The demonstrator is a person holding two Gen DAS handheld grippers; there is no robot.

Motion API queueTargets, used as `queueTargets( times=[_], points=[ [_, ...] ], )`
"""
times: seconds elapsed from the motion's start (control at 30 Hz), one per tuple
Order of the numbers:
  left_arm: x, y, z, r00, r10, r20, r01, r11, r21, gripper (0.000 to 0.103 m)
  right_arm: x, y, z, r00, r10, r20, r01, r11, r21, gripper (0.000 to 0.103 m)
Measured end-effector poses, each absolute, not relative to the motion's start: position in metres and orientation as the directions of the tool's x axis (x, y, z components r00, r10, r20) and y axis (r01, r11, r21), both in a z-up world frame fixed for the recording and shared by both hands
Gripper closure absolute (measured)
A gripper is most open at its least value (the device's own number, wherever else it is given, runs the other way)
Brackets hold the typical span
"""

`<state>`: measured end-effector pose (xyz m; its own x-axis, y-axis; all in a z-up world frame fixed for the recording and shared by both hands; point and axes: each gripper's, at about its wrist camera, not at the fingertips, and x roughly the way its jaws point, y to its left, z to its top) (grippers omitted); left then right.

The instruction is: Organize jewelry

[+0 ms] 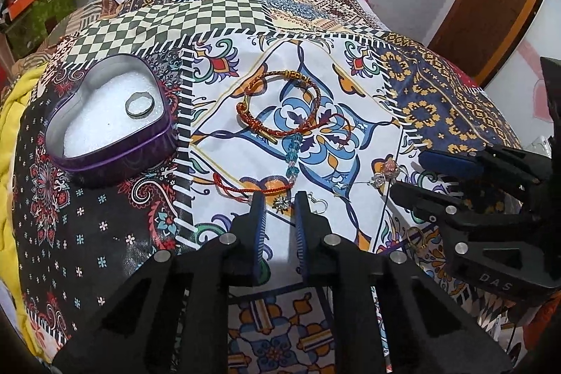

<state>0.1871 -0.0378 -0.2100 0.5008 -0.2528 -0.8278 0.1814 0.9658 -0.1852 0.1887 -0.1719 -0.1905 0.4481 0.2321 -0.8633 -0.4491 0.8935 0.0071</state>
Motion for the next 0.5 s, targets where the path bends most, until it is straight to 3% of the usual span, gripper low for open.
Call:
queueTargets(
  times=[0.1, 0.23, 0.5],
  points=[
    [0.188, -0.037, -0.2106, 0.504, -0.251, -0.826, 0.182, 0.966, -0.182, 0.094, 0.1919, -0.1699, -0.193, 0.438, 0.235, -0.868, -0.457, 0.889, 0.01, 0.064],
    [0.1881, -0.035, -0.2106, 0.505, -0.263, -0.822, 0.183, 0.963, -0.196, 0.094, 0.1967, -0.1718, -0.1955, 0.423, 0.242, -0.873, -0.448, 0.893, 0.03, 0.083],
    [0.1816, -0.0366, -0.2014, 0.519, -0.27, -0.811, 0.192, 0.961, -0.197, 0.095, 0.1936, -0.1733, -0.1915, 0.428, 0.26, -0.866, -0.451, 0.892, 0.046, 0.084]
  ],
)
